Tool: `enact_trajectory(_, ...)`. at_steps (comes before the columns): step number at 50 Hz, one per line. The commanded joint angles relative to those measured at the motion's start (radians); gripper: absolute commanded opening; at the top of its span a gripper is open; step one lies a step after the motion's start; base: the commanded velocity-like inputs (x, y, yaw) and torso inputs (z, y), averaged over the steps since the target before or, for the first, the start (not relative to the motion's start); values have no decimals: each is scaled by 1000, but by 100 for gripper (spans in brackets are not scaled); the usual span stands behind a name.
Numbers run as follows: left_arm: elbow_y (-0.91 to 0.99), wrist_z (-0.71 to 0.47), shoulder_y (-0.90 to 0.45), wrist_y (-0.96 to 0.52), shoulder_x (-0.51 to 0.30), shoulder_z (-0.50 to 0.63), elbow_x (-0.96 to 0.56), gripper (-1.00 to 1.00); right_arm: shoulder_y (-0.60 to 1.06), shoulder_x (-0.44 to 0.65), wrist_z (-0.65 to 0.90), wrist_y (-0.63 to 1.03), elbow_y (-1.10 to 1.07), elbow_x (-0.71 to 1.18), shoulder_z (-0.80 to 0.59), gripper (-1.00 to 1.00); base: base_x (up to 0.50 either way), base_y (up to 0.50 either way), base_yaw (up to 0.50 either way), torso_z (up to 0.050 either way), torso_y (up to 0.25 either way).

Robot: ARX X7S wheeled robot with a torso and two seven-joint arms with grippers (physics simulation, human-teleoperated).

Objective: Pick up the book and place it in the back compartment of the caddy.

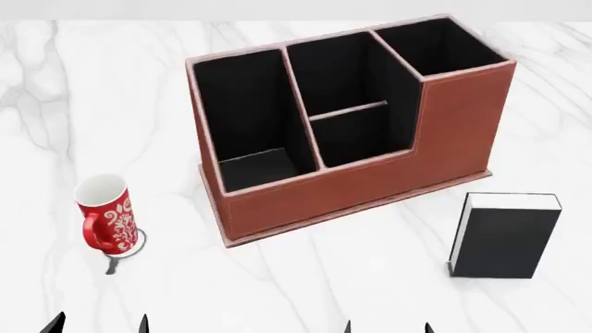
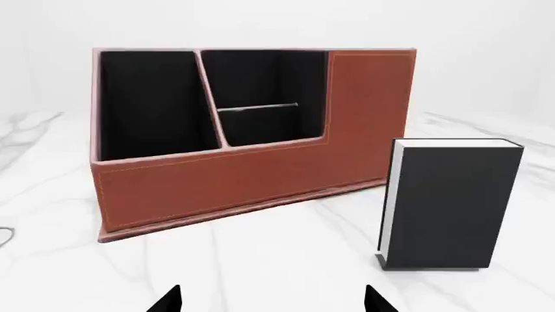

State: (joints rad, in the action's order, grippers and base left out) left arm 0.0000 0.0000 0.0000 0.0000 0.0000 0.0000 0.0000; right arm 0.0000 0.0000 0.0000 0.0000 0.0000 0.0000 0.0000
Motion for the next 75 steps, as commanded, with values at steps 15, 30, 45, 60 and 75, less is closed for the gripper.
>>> enact_trajectory(15,25,-70,14,26,-53,55,-49,100,-4,50,74,-32,10,33,-75,100,0,0,0,0,0)
enact_trajectory(30,92,-189,94,335,-63,56,31,100,-71,62,185,-282,-48,0,-84,100,0,0,0,0,0)
enact_trajectory(45,187,-244,193,617,-86,59,-13,100,-180,87,243,-477,-191,20,-74,100,0,0,0,0,0)
enact_trajectory(60,308,-318,317,840,-86,26,18,100,-301,83,338,-661,-310,-63,-56,100,0,0,0,0,0)
enact_trajectory(75,307,-348,305,871,-124,32,-55,100,-281,99,398,-715,-279,-67,-39,100,0,0,0,0,0)
